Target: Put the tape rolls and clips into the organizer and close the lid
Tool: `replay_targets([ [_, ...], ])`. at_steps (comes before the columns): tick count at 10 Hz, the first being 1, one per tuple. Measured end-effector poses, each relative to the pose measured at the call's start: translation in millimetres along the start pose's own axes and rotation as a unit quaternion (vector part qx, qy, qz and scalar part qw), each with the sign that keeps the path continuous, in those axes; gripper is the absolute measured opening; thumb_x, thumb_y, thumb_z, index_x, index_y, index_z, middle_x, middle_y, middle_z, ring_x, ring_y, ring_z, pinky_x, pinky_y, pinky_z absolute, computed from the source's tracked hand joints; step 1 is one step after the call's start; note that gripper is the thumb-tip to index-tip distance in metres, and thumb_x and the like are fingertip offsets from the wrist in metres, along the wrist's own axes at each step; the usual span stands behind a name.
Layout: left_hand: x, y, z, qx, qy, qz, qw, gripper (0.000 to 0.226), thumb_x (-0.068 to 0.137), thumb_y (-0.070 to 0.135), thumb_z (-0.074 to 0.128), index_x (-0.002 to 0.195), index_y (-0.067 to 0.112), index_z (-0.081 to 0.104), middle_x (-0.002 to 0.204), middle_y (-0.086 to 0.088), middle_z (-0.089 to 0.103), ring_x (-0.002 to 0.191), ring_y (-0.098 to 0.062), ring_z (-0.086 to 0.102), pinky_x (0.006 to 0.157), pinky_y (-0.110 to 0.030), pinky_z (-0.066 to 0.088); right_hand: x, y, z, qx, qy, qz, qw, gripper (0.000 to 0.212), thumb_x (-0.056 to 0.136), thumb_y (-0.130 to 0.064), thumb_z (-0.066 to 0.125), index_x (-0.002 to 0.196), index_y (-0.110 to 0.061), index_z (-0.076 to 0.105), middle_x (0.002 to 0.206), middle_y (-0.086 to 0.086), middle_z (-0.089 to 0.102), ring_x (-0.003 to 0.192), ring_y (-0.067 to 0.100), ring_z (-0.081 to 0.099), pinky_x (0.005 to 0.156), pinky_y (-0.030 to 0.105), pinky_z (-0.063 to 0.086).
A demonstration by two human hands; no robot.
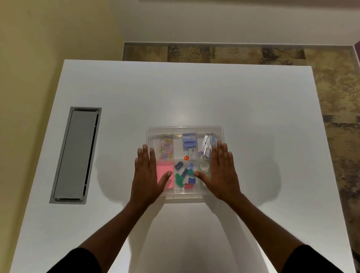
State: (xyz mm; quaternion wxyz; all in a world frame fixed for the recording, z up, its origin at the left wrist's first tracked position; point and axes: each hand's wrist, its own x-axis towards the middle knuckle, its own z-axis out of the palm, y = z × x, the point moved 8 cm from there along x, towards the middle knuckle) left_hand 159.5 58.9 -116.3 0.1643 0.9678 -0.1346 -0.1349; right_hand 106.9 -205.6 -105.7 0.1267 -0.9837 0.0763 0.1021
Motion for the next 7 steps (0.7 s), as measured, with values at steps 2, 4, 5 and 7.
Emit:
replay_targets([
  [2,-24.8,-8.5,18.9,-0.023,0.015,-0.024,0.999,0.105,0.099,0.075,0.044,0.170,0.020,-0.009,0.180,-0.007,-0.018,0.168,-0.029,-0.010,0.136,-0.057,0.014,-33.9,2.1,14.9,0.001,0.044,0.017,0.999,0.122,0.088,-0.089,0.045,0.168,-0.005,0.004,0.178,0.015,-0.006,0.166,0.034,-0.005,0.132,0.056,0.021],
  [4,-23.8,-10.2,26.0,0.031,0.048,-0.008,0.998,0.102,0.097,0.075,0.045,0.171,0.020,0.000,0.181,-0.012,-0.009,0.168,-0.034,-0.005,0.135,-0.058,0.014,-30.0,3.4,21.5,-0.020,0.075,0.012,0.997,0.114,0.092,-0.084,0.042,0.168,-0.006,0.010,0.178,0.016,0.000,0.166,0.035,0.001,0.131,0.057,0.021],
  [5,-27.0,-3.3,17.1,0.051,0.013,-0.014,0.999,0.103,0.097,0.076,0.043,0.171,0.020,-0.001,0.180,-0.014,-0.012,0.168,-0.037,-0.008,0.136,-0.058,0.008,-32.8,-0.8,15.0,-0.020,0.043,0.016,0.999,0.111,0.094,-0.084,0.036,0.168,-0.006,0.008,0.178,0.016,-0.002,0.166,0.034,-0.002,0.133,0.056,0.018],
  [7,-31.2,15.6,-10.5,0.121,-0.045,-0.012,0.992,0.105,0.098,0.080,0.032,0.170,0.014,-0.006,0.177,-0.018,-0.020,0.166,-0.037,-0.016,0.136,-0.057,0.005,-38.3,-7.1,-6.4,-0.009,-0.031,0.020,0.999,0.114,0.090,-0.089,0.029,0.168,-0.008,0.007,0.178,0.014,-0.003,0.166,0.033,-0.004,0.134,0.053,0.014],
])
